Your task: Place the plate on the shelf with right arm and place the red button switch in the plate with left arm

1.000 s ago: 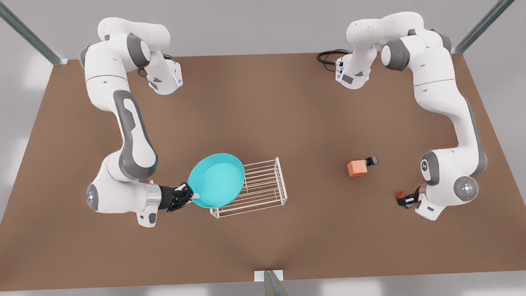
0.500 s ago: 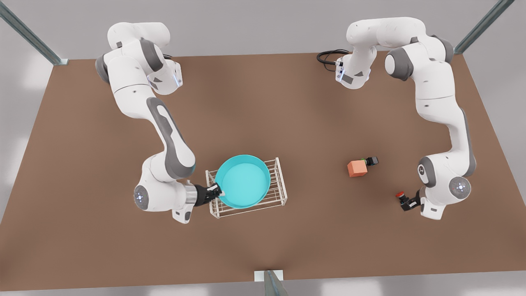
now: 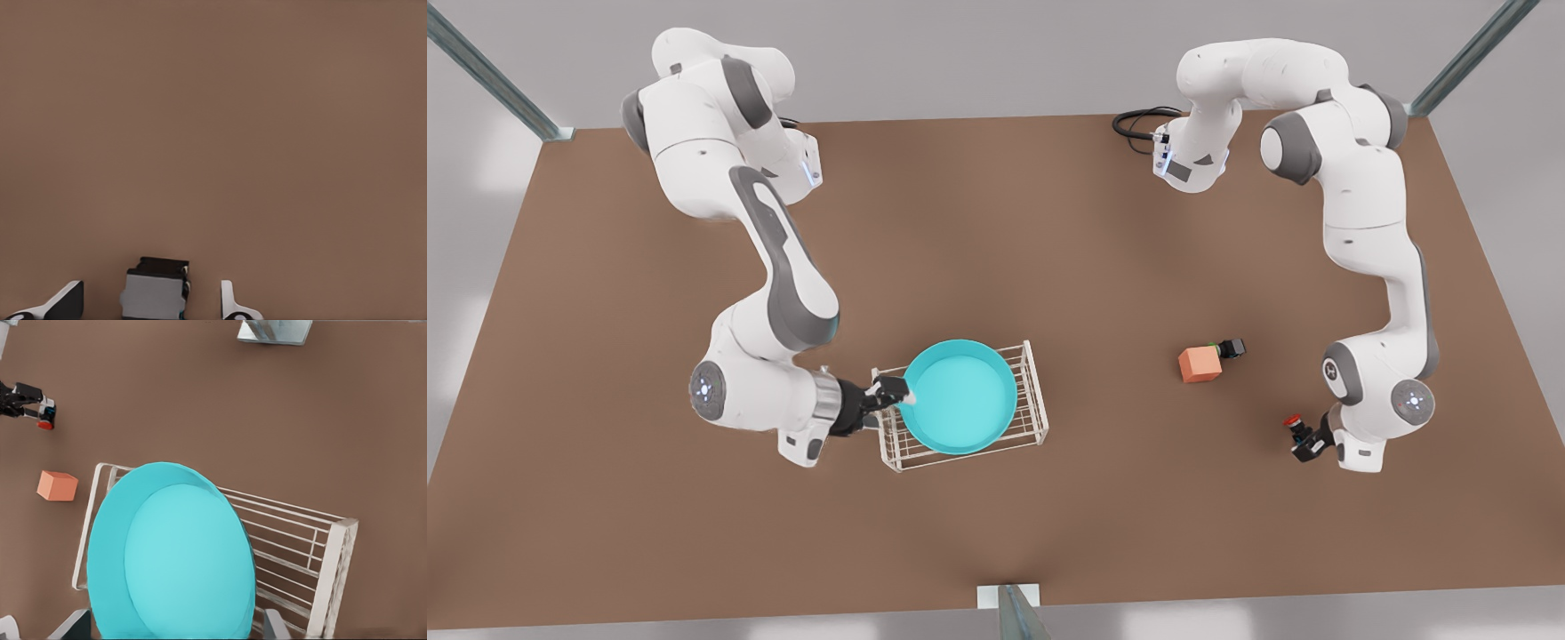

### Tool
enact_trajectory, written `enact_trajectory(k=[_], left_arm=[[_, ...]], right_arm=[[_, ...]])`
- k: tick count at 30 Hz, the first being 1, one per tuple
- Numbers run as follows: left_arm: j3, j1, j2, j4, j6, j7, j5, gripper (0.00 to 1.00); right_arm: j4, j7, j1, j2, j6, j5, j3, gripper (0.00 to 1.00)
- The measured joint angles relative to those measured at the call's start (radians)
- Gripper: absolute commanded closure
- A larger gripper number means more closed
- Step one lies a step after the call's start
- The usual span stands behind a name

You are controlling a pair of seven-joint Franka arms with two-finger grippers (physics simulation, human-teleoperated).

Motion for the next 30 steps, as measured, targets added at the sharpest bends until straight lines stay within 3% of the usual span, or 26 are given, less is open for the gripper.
enact_trajectory(k=[2,5,6,8,9,15,20,27,30], left_arm=[[-0.001,0.0,0.003,0.001,0.005,-0.008,0.0,0.03],[-0.001,-0.001,0.007,0.001,0.014,-0.019,0.001,0.38],[-0.001,-0.001,0.009,0.001,0.019,-0.023,0.001,0.43],[-0.001,0.0,0.012,0.0,0.034,-0.03,-0.002,0.44],[-0.001,0.0,0.012,0.0,0.042,-0.033,-0.003,0.51],[-0.001,-0.002,0.003,-0.001,0.068,-0.053,0.0,0.55],[-0.001,-0.045,-0.069,-0.014,0.004,-0.069,0.001,0.56],[-0.017,-0.304,-0.293,-0.026,-0.207,-0.201,0.043,0.56],[-0.089,-0.411,-0.366,-0.023,-0.295,-0.316,0.067,0.56]], right_arm=[[-0.001,0.014,-0.052,-0.069,-0.066,-0.111,-0.01,0.0],[-0.002,0.032,-0.129,-0.099,-0.225,-0.405,-0.071,0.0],[0.002,0.037,-0.139,-0.104,-0.267,-0.477,-0.103,0.0],[-0.002,0.046,-0.146,-0.168,-0.34,-0.57,-0.129,0.0],[-0.018,0.05,-0.147,-0.208,-0.37,-0.598,-0.133,0.0],[-0.171,0.07,-0.146,-0.384,-0.454,-0.667,-0.131,0.0],[-0.219,0.082,-0.15,-0.424,-0.472,-0.676,-0.131,0.0],[-0.24,0.094,-0.168,-0.441,-0.479,-0.675,-0.127,0.0],[-0.248,0.097,-0.185,-0.444,-0.479,-0.671,-0.124,0.0]])
